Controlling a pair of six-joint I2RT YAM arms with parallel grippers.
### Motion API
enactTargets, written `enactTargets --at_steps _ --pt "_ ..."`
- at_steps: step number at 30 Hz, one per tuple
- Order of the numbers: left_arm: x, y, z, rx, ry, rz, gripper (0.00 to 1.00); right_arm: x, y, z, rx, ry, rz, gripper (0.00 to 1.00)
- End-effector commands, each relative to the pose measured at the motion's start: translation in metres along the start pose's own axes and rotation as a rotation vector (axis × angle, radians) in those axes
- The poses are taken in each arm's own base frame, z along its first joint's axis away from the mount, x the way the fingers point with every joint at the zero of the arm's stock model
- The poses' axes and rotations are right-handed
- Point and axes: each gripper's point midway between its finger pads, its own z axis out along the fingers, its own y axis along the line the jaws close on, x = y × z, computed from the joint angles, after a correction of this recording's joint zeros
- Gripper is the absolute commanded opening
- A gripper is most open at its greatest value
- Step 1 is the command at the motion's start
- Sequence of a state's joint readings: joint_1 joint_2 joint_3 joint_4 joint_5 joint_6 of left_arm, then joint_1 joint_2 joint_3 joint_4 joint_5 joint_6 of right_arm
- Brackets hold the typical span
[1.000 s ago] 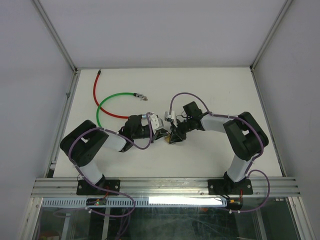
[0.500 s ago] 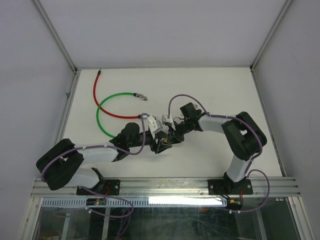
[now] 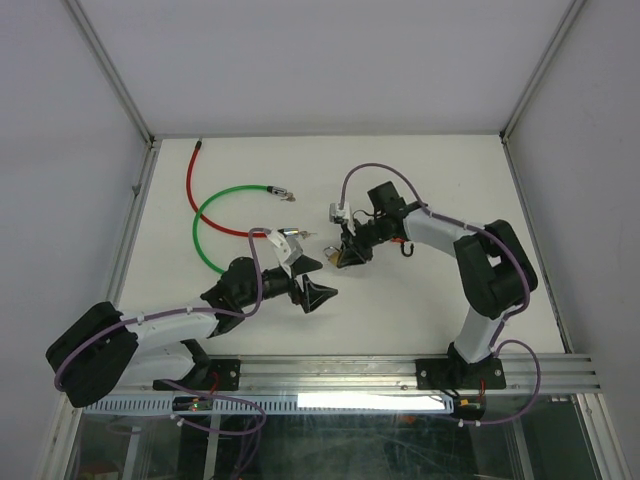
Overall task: Lock with the key
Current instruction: Lock the lock.
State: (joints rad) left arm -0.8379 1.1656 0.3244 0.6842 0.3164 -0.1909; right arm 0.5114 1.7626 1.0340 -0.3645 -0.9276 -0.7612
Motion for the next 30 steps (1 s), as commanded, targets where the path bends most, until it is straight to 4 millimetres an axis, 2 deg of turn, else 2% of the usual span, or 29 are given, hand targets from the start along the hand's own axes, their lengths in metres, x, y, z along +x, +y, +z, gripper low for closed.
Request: enactTargets --at_steps 1,4,9,12,15,18,21,25,30 --pt "-0.036 0.000 -0.009 -0.033 -0.194 -0.044 0.94 -0.040 -0.029 -0.051 0.124 -0.060 0.034 0.00" --pt "-0.040 0.001 -0.013 -0.034 -0.240 -0.068 0.99 -0.046 -0.049 -0.089 0.222 -0.102 0.101 0.00" --pt "-0.042 0.002 0.000 -0.010 -0.238 -0.113 0.99 -0.042 -0.083 -0.161 0.464 -0.162 0.221 0.00" --pt "-0.044 0.002 0.006 0.015 -0.259 -0.133 0.99 -0.022 -0.108 -0.200 0.604 -0.184 0.364 0.00" --pt "-0.046 0.007 0.008 0.022 -0.287 -0.174 0.99 0.008 -0.134 -0.228 0.724 -0.198 0.551 0.00" --pt "-0.043 0.014 0.007 0.033 -0.304 -0.233 0.99 0.035 -0.151 -0.237 0.791 -0.183 0.684 0.00" --pt "-0.036 0.019 0.005 0.050 -0.306 -0.296 0.99 0.053 -0.163 -0.242 0.853 -0.161 0.763 0.00" --pt "-0.032 0.026 0.001 0.053 -0.313 -0.358 0.99 0.071 -0.173 -0.250 0.921 -0.159 0.836 0.02" --pt "-0.023 0.036 0.006 -0.004 -0.254 -0.365 0.99 0.088 -0.177 -0.251 0.904 -0.185 0.909 0.04"
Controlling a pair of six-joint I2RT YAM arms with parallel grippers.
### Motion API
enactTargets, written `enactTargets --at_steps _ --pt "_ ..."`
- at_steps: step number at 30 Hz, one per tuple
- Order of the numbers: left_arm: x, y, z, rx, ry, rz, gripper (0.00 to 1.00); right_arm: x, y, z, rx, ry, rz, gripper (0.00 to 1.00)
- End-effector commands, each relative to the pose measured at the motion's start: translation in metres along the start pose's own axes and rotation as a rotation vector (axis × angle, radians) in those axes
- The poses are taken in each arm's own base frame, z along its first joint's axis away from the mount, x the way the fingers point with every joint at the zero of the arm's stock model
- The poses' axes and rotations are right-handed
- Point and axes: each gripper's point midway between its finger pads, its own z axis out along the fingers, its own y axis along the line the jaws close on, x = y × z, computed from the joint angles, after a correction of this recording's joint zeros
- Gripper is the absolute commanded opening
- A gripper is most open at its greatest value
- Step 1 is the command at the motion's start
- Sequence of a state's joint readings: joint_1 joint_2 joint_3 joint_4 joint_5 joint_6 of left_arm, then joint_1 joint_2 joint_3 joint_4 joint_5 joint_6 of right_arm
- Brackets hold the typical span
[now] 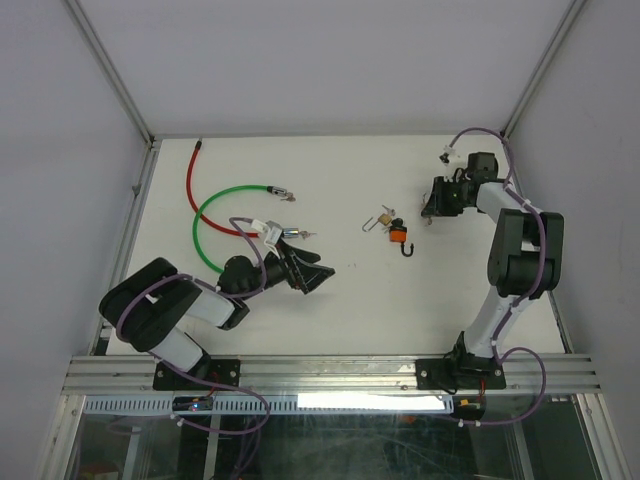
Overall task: Lock with the key
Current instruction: Lock the lock.
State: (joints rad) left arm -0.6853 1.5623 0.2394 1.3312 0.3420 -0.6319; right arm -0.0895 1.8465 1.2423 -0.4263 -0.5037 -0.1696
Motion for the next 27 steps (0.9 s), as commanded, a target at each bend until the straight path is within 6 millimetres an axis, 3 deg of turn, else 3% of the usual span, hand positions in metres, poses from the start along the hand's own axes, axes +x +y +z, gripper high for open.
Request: enactTargets --at_steps 1,4,7,14,17,21,27 --pt "-0.019 -0.013 0.003 0.036 -0.043 0.015 0.99 -0.033 -0.014 -0.007 0.015 -0.104 0.039 0.04" --pt "-0.021 -0.009 0.000 0.000 -0.043 0.036 0.99 -0.029 -0.012 -0.003 -0.013 -0.082 0.041 0.05" --pt "-0.022 -0.010 -0.001 -0.004 -0.045 0.043 0.99 -0.031 0.007 -0.006 -0.116 -0.084 0.033 0.04" --pt "-0.042 -0.058 0.011 0.258 -0.104 -0.116 0.99 -0.055 0.099 -0.058 -0.556 -0.246 0.073 0.00" --pt "-0.056 -0.067 0.029 0.337 -0.135 -0.197 0.93 -0.058 0.125 -0.078 -0.695 -0.298 0.086 0.00" --pt "-0.069 -0.061 0.064 0.350 -0.159 -0.249 0.79 -0.060 0.151 -0.099 -0.808 -0.338 0.077 0.00" --pt "-0.079 -0.042 0.098 0.291 -0.230 -0.301 0.77 -0.061 0.179 -0.119 -0.896 -0.367 0.051 0.00"
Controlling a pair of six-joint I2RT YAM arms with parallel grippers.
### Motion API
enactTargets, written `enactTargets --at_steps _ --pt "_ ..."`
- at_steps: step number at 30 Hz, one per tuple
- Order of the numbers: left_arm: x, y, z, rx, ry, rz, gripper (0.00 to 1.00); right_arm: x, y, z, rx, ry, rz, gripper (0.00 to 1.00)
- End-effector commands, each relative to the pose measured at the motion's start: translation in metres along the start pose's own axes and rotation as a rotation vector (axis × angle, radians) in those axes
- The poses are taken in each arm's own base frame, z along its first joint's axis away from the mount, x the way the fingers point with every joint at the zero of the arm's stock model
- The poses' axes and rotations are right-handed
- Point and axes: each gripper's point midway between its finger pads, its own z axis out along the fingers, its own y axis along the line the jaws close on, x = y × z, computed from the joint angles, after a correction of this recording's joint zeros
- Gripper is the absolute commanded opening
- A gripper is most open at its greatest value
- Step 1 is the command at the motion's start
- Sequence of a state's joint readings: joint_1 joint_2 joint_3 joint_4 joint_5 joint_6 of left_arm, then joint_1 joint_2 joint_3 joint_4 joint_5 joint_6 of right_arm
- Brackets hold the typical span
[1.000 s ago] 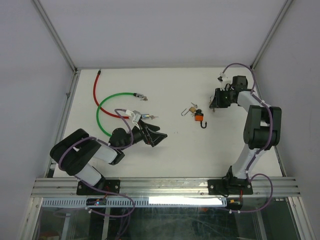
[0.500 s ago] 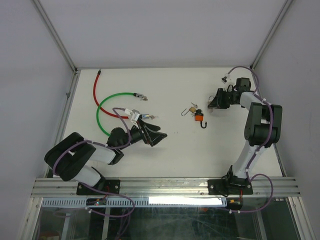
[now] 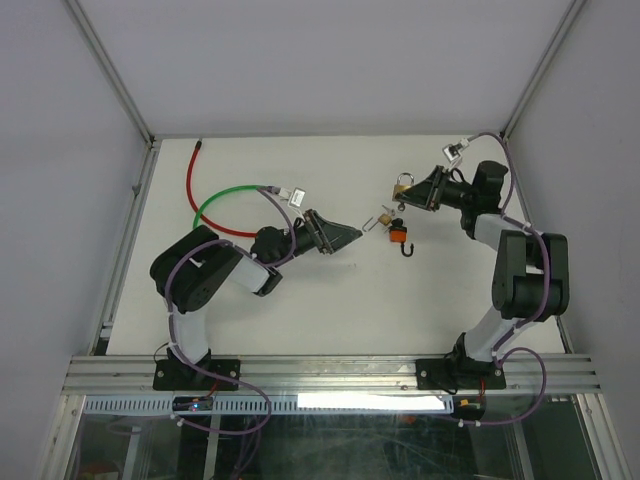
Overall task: Lock with the key
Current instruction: Lock the lock.
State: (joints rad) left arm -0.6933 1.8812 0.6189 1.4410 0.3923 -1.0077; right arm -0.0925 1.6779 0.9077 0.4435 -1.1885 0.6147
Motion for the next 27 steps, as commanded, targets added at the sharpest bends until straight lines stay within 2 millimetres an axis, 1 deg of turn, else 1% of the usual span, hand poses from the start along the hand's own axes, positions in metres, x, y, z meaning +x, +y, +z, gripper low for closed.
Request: enactTargets --at_steps 1,4,8,12,18,21,27 --pt "-0.033 -0.038 0.023 0.163 -0.154 0.009 0.77 -0.016 0.073 -0.002 -0.187 -0.016 -0.143 0.00" --pt "-0.035 -0.041 0.033 0.186 -0.174 -0.010 0.77 -0.012 0.087 0.001 -0.220 -0.015 -0.146 0.00" --pt "-0.039 -0.050 0.040 0.209 -0.207 -0.006 0.76 -0.007 0.102 0.004 -0.263 -0.010 -0.150 0.00" --pt "-0.042 -0.059 0.046 0.232 -0.229 -0.011 0.72 -0.002 0.114 0.007 -0.295 -0.009 -0.177 0.00" --pt "-0.042 -0.073 0.051 0.290 -0.241 -0.054 0.64 0.004 0.124 0.009 -0.320 -0.001 -0.202 0.00" --pt "-0.043 -0.081 0.054 0.311 -0.251 -0.067 0.62 0.005 0.127 0.007 -0.336 -0.003 -0.208 0.00" --pt "-0.044 -0.084 0.057 0.329 -0.259 -0.082 0.56 0.006 0.130 0.006 -0.346 -0.003 -0.219 0.00"
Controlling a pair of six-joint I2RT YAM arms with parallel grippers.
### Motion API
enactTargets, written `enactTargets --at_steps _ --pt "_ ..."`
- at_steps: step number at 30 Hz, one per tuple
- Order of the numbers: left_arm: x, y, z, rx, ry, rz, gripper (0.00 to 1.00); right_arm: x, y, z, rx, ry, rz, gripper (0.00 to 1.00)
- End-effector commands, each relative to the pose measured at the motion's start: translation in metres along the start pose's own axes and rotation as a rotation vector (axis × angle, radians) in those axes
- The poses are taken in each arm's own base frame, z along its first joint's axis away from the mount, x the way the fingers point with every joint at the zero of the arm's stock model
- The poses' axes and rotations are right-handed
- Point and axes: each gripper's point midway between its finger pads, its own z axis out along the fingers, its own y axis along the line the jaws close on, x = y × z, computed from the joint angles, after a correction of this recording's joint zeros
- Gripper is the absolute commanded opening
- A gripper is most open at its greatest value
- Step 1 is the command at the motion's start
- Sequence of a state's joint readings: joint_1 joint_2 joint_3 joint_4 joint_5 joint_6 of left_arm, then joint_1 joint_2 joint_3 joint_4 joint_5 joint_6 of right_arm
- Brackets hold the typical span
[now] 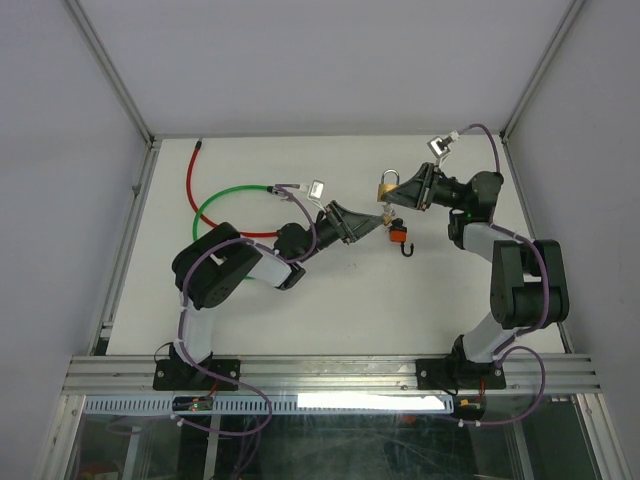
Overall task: Lock with the key
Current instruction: Lock the lock.
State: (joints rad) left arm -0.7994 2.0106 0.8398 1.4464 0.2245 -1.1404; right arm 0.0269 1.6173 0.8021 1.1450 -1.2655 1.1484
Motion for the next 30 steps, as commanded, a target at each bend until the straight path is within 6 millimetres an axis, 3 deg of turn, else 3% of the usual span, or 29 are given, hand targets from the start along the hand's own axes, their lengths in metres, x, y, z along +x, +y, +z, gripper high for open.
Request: enactTargets --at_steps 1,30 --pt "-0.031 -0.071 0.004 0.283 -0.136 0.037 0.55 -0.008 0.028 0.001 -0.053 -0.011 -0.132 0.00" --pt "-0.032 -0.084 0.013 0.323 -0.128 0.056 0.41 0.002 0.027 0.010 -0.074 0.026 -0.133 0.00"
